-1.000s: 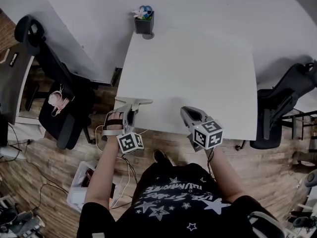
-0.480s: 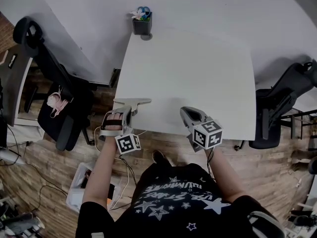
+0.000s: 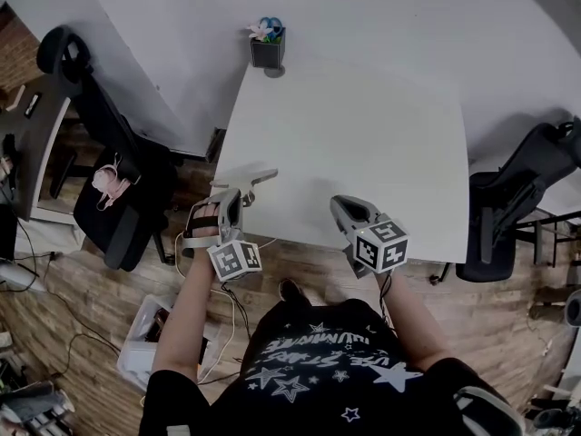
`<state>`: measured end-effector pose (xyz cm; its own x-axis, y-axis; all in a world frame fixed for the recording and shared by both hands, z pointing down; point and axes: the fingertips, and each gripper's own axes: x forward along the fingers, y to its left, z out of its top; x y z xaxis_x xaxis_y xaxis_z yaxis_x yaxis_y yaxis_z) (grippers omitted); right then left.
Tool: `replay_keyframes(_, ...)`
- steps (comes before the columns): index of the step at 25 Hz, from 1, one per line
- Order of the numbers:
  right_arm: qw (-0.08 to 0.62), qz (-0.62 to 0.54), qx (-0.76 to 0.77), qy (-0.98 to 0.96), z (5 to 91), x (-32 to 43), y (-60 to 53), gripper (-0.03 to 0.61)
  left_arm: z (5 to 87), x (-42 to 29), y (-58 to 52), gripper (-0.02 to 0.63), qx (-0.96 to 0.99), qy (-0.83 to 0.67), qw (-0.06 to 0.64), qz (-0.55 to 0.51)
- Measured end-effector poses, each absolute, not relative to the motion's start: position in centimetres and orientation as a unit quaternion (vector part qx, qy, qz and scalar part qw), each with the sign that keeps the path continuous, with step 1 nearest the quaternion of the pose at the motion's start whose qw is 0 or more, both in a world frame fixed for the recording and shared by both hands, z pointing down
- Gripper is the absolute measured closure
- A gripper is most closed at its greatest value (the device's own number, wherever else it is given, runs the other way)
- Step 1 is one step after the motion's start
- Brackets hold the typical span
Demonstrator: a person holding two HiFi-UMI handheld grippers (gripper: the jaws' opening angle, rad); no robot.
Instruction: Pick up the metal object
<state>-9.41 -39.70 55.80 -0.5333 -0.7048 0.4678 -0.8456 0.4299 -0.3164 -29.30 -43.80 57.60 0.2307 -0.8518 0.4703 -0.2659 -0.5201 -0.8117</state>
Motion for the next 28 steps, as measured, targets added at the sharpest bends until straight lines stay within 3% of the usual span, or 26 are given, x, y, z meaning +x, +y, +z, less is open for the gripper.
replay_keyframes(21,0.118,0.223,0.386,-0.888,50.9,-6.7,-35.6,0.523,49.0,-26.3,-34.5,0.586,-0.761,0.584,0.000,-0.281)
replay_keyframes(28,0.108,0.219,0.357,-0.902,50.2,-4.5,-32.4,0.523,48.4,-24.1,-29.6,0.588,-0.745,0.623,-0.059,-0.230)
